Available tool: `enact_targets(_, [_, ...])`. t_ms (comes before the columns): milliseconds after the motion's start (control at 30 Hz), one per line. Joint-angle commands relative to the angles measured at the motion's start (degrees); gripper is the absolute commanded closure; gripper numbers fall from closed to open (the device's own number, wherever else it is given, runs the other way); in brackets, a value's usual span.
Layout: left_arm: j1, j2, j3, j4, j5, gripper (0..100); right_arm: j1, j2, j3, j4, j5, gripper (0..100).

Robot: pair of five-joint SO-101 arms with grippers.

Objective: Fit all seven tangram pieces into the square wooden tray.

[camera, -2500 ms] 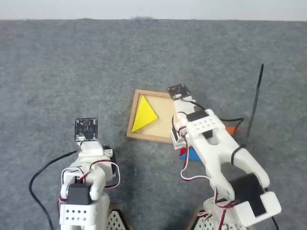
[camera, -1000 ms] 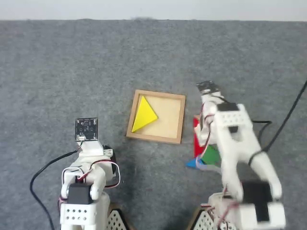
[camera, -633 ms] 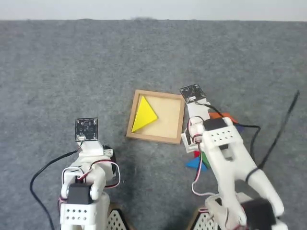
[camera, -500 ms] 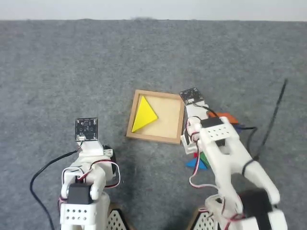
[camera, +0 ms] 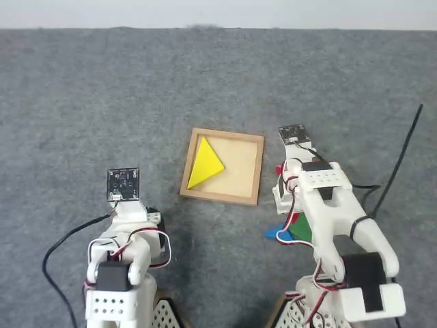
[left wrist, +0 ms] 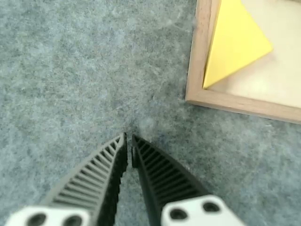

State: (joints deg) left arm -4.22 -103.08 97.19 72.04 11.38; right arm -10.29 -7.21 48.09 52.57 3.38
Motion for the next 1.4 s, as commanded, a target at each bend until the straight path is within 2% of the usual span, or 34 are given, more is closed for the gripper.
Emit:
enact_targets(0, [-0.35, -1.14, -0.75, 0.26, -0.88, 99, 1.1, -0.48, -3.52, -2.86, 0.09, 74.4])
enact_targets(167, [-0.35, -1.14, -0.75, 0.26, -0.88, 99, 1.1, 0.04, -5.36, -3.12, 8.53, 74.2])
enact_targets(500, [-0.35, -1.14, -0.75, 0.26, -0.88, 99, 1.19, 0.13, -6.33, -3.74, 14.59, 74.2])
enact_targets(600, [-0.35, -1.14, -0.75, 0.26, -0.88, 99, 1.27, 0.13, -6.42, -3.74, 14.95, 73.6])
enact_targets(800, [-0.35, -1.14, -0.75, 0.26, -0.88, 99, 2.59, 0.13, -7.21, -3.82, 16.88, 65.0])
enact_targets(1067, [-0.35, -1.14, -0.75, 0.26, -0.88, 99, 2.24, 0.66, -9.05, -5.76, 17.32, 65.2])
enact_targets(1233, [-0.35, -1.14, -0.75, 0.26, -0.88, 99, 2.24, 6.46, -9.41, -5.85, 18.99, 65.2])
enact_targets(1367, [-0.44, -1.14, -0.75, 0.26, -0.88, 99, 2.15, 8.66, -12.22, -1.8, 18.81, 65.2])
